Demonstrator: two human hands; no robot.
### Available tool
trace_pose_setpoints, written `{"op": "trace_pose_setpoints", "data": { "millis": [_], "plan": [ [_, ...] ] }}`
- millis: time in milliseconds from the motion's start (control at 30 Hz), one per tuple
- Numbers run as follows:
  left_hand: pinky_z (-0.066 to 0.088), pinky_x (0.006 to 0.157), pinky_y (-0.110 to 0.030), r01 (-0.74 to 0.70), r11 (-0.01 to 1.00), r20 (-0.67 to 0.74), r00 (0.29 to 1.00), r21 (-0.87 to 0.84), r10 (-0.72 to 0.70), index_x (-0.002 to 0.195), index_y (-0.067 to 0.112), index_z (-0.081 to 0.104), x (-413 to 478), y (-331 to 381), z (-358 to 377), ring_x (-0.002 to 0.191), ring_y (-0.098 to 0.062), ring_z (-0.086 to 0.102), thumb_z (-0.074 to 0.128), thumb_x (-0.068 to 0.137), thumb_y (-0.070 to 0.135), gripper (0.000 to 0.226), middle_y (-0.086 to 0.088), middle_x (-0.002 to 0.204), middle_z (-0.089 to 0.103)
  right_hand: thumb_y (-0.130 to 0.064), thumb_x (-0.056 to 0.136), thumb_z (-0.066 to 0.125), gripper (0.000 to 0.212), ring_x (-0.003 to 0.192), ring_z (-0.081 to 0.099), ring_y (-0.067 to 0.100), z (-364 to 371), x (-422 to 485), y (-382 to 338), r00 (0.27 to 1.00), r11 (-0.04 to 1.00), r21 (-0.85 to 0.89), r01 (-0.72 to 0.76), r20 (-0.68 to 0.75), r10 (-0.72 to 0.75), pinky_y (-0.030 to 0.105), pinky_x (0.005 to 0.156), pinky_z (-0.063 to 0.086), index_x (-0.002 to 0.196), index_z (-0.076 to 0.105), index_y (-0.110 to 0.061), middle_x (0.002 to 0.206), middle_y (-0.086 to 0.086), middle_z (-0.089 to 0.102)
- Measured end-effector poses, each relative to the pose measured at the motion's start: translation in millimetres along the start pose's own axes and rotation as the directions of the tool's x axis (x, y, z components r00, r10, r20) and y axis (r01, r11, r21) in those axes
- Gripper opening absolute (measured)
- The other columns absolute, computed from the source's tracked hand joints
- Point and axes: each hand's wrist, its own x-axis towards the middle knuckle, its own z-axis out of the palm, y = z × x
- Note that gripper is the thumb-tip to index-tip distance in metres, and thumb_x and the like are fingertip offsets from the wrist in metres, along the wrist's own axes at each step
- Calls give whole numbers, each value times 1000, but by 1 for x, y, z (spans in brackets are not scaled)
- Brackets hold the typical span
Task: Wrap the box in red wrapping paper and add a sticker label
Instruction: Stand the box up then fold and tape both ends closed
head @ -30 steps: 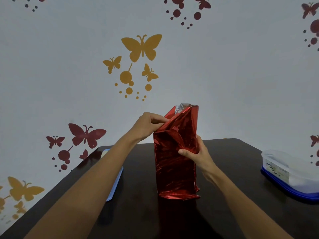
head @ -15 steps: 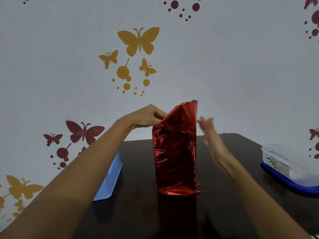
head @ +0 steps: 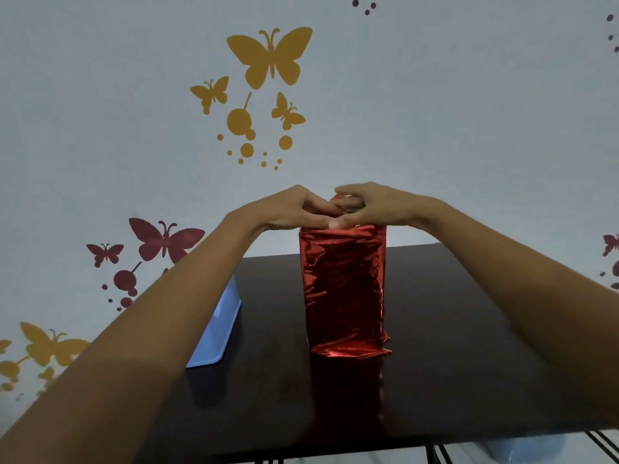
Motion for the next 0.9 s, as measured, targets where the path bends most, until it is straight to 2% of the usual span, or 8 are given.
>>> {"op": "trace_pose_setpoints", "data": {
  "millis": [167, 300, 400, 500, 600, 700, 800, 900],
  "plan": [
    [44, 84, -7, -7, 1000, 7, 1000, 11, 7, 126, 19, 61, 0, 0, 1, 92, 12, 59, 65, 87, 25, 40, 21, 102, 64, -65, 64, 61, 95, 138, 32, 14, 10, -13, 6, 998, 999, -40, 0, -58, -2, 50, 116, 9, 146, 29, -26, 146, -9, 42],
    [46, 86, -11, 15, 1000, 10, 1000, 5, -15, 128, 16, 59, 0, 1, 0, 94, 9, 58, 65, 87, 26, 43, 13, 112, 61, -65, 64, 62, 77, 123, 46, 15, 11, -14, 3, 1000, 1000, 27, 15, 17, -16, 47, 110, 27, 132, 48, -33, 131, -10, 54],
    [47, 89, -18, 49, 999, 10, 999, -25, -48, 120, 17, 59, 1, 1, 0, 100, -3, 62, 69, 84, 26, 38, 5, 118, 63, -50, 70, 71, 66, 112, 53, 11, 13, -16, 3, 1000, 987, 163, 2, 28, -7, 30, 100, 39, 130, 51, -30, 121, -9, 57],
    [49, 84, -19, 5, 980, -139, 990, -197, -33, 113, 18, 61, -2, -4, 4, 95, -9, 68, 73, 80, 23, 36, 3, 110, 70, -33, 79, 72, 62, 108, 52, 9, 15, -17, 4, 1000, 974, 227, -8, 24, 3, 13, 83, 39, 135, 47, -22, 119, -7, 55],
    [48, 81, -12, -54, 967, -291, 956, -247, -21, 110, 19, 69, -8, -13, 6, 96, -1, 65, 73, 80, 28, 32, 8, 104, 71, -37, 77, 73, 71, 117, 48, 11, 18, -16, 8, 1000, 965, 262, -24, 15, 21, 18, 92, 38, 139, 42, -22, 132, -4, 51],
    [49, 82, -13, -13, 980, -202, 979, -200, -28, 111, 19, 70, -9, -16, 8, 98, -3, 66, 73, 79, 26, 33, 7, 104, 71, -37, 78, 71, 77, 121, 42, 13, 19, -15, 12, 1000, 967, 253, -17, -11, 20, 20, 94, 30, 144, 34, -21, 142, -1, 42],
    [49, 81, -12, 9, 990, -133, 991, -140, -28, 110, 21, 70, -6, -10, 5, 98, -6, 66, 71, 82, 25, 28, 5, 103, 72, -32, 79, 72, 92, 137, 30, 16, 22, -15, 14, 999, 949, 314, 5, -40, 8, 19, 100, 27, 150, 15, -23, 154, -1, 23],
    [48, 81, -13, 65, 996, -65, 996, -65, -69, 115, 26, 69, -1, -5, 3, 97, -7, 66, 68, 84, 32, 31, 6, 103, 71, -29, 80, 72, 87, 138, 29, 13, 24, -15, 15, 999, 937, 348, 37, -44, -23, 19, 101, 27, 149, 19, -27, 154, -4, 25]
  ]
}}
